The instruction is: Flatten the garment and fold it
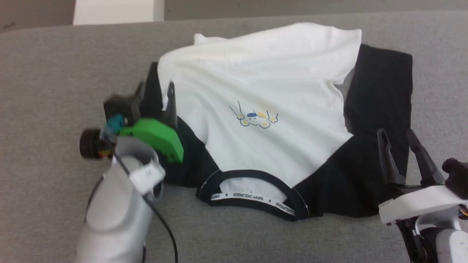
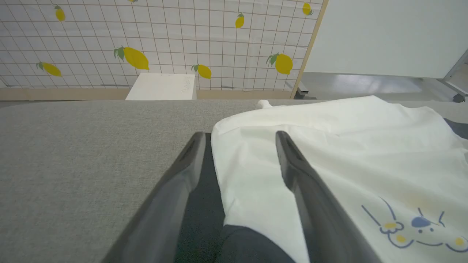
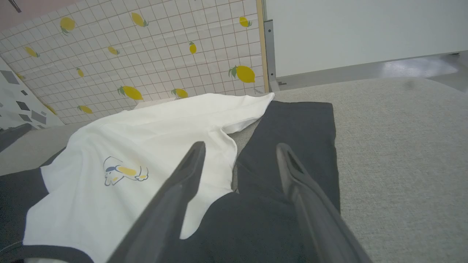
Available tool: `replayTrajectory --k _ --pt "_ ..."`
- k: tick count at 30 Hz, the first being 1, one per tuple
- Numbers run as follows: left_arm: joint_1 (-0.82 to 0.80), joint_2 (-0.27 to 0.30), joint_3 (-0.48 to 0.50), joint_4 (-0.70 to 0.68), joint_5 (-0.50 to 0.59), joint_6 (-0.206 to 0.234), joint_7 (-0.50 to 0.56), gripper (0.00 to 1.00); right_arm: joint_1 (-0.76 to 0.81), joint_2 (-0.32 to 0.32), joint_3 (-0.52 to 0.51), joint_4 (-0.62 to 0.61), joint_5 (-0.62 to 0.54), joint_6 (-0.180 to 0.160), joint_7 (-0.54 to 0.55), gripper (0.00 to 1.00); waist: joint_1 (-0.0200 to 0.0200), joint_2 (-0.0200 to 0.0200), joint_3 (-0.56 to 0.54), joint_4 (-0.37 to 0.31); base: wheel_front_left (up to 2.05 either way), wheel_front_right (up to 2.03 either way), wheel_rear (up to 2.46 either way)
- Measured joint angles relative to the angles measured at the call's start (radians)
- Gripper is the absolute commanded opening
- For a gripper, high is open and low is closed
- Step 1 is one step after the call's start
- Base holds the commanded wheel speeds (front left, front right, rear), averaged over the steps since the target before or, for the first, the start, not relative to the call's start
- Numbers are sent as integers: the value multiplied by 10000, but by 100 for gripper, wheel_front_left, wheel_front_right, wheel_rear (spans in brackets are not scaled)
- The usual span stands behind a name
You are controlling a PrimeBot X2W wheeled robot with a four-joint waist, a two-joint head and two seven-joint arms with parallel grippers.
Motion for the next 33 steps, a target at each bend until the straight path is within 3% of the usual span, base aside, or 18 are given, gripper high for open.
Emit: replayTrajectory --k 8,15,20,33 --pt "3670 65 58 -3956 -456 1035 1137 100 446 -2 -104 -245 0 0 245 100 0 0 -870 501 0 0 0" --pt "5788 94 -107 -5881 -1551 1198 2869 100 710 0 -171 -339 0 0 370 100 -1 0 -1335 853 0 0 0" --pt "5961 50 -157 -5776 -2077 1197 3584 100 764 0 -127 -385 4 0 430 100 0 0 -1452 968 0 0 0" --pt "4884 -171 215 -3983 -2671 1166 3754 100 764 0 -96 -418 107 0 420 100 0 0 -1149 527 0 0 0"
